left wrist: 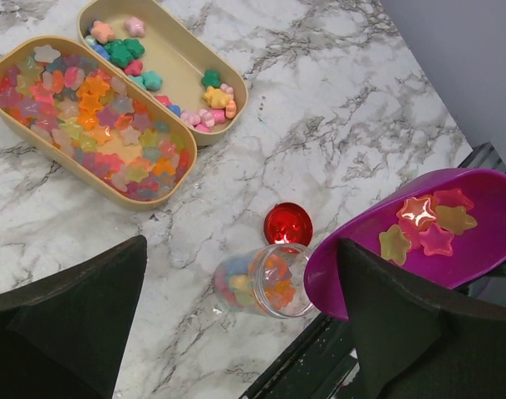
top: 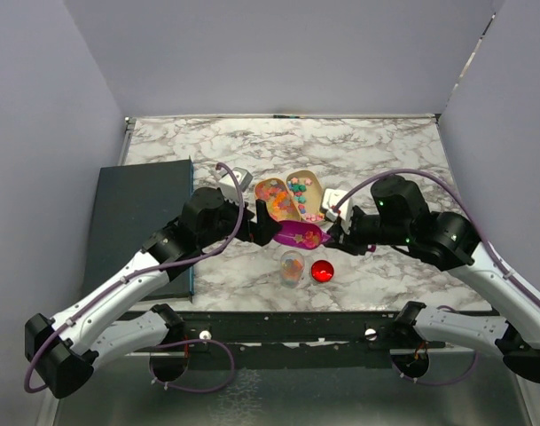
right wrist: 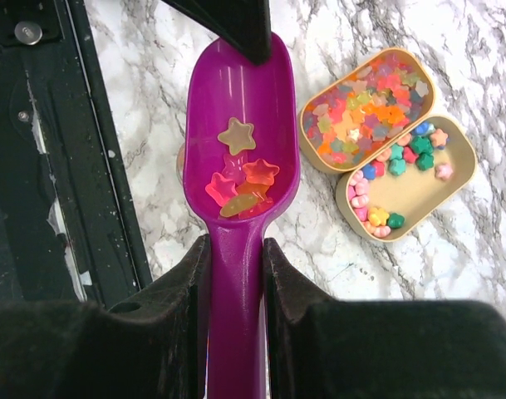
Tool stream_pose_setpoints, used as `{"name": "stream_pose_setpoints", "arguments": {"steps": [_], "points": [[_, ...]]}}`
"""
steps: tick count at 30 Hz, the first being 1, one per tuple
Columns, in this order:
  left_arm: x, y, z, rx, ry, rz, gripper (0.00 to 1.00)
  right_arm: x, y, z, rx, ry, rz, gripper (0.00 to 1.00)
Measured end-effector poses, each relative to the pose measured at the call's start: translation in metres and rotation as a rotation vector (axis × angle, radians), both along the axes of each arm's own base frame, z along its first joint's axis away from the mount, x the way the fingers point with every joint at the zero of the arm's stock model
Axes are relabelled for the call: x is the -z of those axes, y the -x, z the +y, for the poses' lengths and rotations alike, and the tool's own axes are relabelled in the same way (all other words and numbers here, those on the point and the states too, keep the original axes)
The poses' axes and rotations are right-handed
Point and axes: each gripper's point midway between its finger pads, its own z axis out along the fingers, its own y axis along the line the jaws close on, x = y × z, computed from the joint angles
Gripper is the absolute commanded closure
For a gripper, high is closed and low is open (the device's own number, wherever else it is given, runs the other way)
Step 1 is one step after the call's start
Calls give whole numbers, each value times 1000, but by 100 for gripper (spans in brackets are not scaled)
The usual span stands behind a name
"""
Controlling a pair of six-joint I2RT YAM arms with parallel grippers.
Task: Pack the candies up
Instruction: Place the fake candies in the packing bottle.
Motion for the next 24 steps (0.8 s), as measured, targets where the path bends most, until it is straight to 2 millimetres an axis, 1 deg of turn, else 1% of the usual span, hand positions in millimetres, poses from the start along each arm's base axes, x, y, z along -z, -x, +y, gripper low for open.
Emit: {"name": "stream_pose_setpoints", "arguments": {"steps": [3,7,12,16,20,24], "points": [[-3,2,2,-1,5,-4,1,3,1,-1,-2,12,8,100],[-5,5,5,-5,9,-4,1,17,6,-8,-10,72,45,100],[-18,9,12,-18,33,-32,1,36,12,-18,-12,164,100,100],[-28,13,20,-34,46,-56,1,45,17,-27,-11,224,128,100],[-32,17,30,-55,42,-74,1,52,20,-34,-1,296,150,100],[-35,20,38,-70,33,-96,1,51,17,-36,18,352,155,100]]}}
